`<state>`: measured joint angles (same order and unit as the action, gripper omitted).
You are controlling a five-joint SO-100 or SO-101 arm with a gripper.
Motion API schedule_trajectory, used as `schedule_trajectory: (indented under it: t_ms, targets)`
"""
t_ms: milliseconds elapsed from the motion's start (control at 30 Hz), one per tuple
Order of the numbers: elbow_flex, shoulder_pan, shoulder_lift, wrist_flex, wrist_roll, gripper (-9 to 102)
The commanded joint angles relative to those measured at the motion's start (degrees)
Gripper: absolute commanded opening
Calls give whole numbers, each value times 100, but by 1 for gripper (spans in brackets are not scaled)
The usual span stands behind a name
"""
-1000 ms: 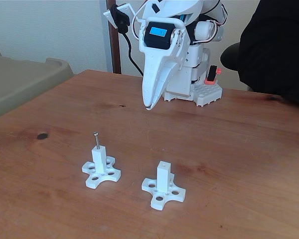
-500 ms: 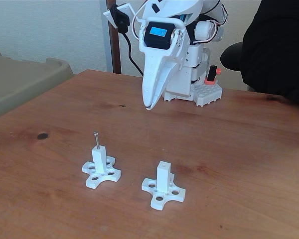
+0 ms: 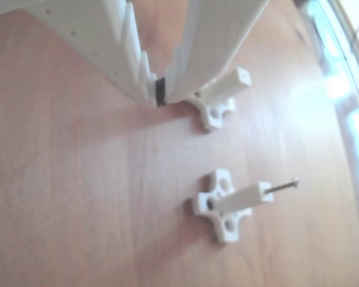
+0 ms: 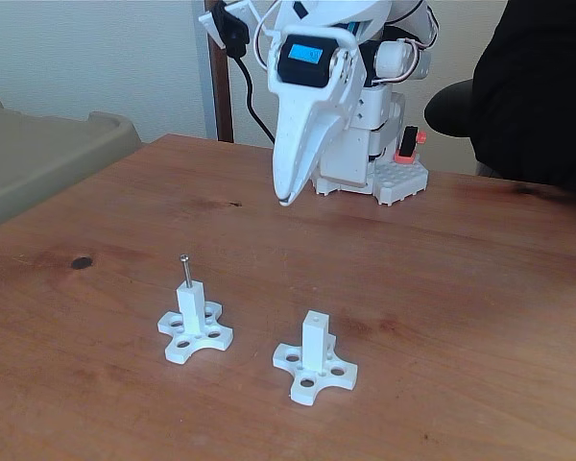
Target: Grab the screw and set it in the hole.
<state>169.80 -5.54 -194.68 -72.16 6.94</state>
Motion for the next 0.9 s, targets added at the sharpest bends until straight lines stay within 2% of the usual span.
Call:
schedule_trajectory:
  t_ms: [0,533,867]
  targets:
    - [-844,-18,431,-167,-9,-4]
    - [-2461,0,2742,35,-149,-4]
    - [-3876,-26,4562,-141,-290,-4]
